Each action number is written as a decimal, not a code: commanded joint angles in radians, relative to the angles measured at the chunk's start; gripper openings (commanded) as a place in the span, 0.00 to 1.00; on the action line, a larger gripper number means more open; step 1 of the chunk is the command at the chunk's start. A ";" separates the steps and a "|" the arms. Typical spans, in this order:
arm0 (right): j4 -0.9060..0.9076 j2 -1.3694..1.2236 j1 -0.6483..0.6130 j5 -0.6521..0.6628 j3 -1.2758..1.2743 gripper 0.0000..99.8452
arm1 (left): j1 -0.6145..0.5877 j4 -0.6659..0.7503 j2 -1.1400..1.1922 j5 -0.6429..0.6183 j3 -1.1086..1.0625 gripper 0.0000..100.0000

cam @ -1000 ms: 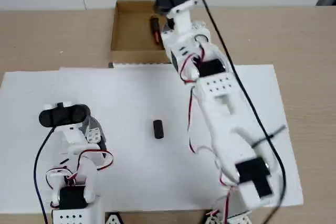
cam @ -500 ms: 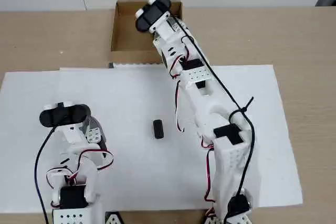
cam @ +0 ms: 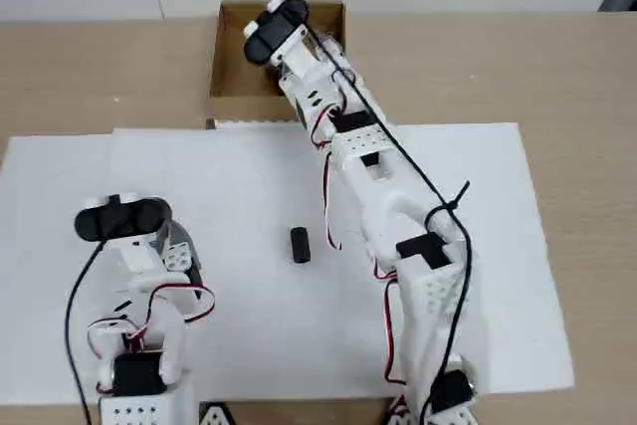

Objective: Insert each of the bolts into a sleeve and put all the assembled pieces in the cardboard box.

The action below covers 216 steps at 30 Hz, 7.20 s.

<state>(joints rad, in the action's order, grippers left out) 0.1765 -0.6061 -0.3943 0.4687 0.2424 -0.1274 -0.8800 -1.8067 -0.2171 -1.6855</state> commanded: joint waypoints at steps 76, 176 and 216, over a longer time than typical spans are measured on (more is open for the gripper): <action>1.067 0.653 -0.309 -0.845 -0.499 0.15 | -0.002 -0.008 -0.008 -0.048 0.004 0.01; 1.314 1.890 0.355 -0.698 -1.089 0.00 | -0.051 -0.399 0.824 -0.176 1.118 0.01; 1.307 1.890 0.424 -0.816 -1.106 0.00 | -0.276 -0.646 1.769 0.339 1.497 0.02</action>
<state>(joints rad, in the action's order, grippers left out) 1.5037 1.2750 0.0230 -0.3383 -0.8577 -0.4066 -1.5213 -0.0422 0.1143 -0.2340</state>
